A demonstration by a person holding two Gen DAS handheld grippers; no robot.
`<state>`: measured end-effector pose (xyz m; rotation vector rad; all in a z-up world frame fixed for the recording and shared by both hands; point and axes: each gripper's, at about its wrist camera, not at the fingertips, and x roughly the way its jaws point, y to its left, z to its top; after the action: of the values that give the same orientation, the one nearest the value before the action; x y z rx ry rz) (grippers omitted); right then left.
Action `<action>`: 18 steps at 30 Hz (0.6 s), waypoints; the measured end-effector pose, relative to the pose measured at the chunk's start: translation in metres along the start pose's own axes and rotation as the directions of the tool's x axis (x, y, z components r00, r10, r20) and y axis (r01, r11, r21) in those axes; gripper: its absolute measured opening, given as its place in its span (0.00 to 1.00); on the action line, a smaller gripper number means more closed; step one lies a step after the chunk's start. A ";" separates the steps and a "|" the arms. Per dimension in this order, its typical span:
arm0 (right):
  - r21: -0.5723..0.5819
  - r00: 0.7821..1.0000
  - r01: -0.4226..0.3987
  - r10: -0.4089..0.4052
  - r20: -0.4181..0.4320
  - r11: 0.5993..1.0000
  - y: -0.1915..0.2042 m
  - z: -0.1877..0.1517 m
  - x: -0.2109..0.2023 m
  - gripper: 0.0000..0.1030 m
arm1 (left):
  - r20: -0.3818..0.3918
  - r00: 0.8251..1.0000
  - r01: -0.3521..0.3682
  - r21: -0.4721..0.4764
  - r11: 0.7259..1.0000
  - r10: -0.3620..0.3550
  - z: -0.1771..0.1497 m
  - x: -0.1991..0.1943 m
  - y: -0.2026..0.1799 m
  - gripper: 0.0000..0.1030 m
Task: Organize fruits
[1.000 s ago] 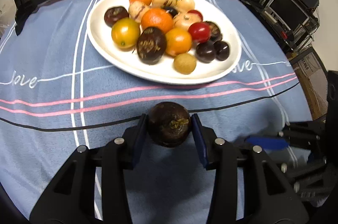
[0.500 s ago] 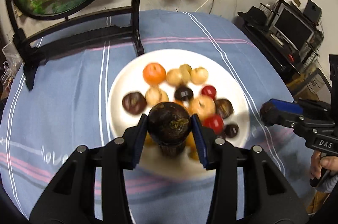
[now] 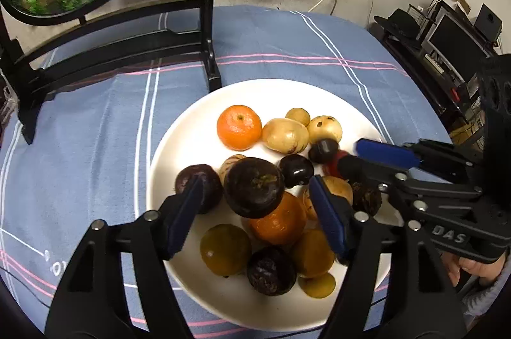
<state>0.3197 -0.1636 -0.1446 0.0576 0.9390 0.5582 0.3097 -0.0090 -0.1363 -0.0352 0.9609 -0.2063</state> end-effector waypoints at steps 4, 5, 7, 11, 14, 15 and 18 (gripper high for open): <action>0.043 0.998 0.025 -0.027 0.051 0.999 -0.002 -0.008 -0.028 0.61 | -0.001 1.000 -0.027 -0.018 0.999 0.027 -0.008 -0.020 0.000 0.81; 0.056 0.998 0.027 -0.031 0.061 0.998 -0.001 -0.013 -0.040 0.61 | 0.005 1.000 -0.030 -0.017 0.999 0.030 -0.012 -0.027 -0.002 0.83; 0.068 0.997 0.034 -0.039 0.074 0.997 0.003 -0.021 -0.056 0.61 | 0.023 0.999 -0.048 -0.014 0.999 0.048 -0.024 -0.046 -0.008 0.89; 0.101 0.995 0.067 -0.074 0.071 0.993 0.020 -0.052 -0.094 0.66 | 0.030 0.997 -0.066 -0.010 0.998 0.066 -0.054 -0.081 -0.020 0.93; 0.126 0.994 0.096 -0.102 0.047 0.987 0.035 -0.079 -0.116 0.71 | 0.021 0.993 -0.119 -0.013 0.993 0.119 -0.078 -0.106 -0.028 0.98; 0.126 0.993 0.108 -0.113 0.036 0.986 0.042 -0.087 -0.122 0.74 | 0.016 0.991 -0.130 -0.015 0.991 0.130 -0.086 -0.113 -0.030 0.98; 0.099 0.988 0.149 -0.151 0.020 0.984 0.066 -0.111 -0.142 0.87 | 0.005 0.989 -0.150 -0.006 0.989 0.150 -0.108 -0.135 -0.035 0.98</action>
<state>0.1394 -0.1960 -0.0862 0.0813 0.9345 0.3713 0.1415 -0.0107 -0.0848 0.0314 0.9542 -0.0652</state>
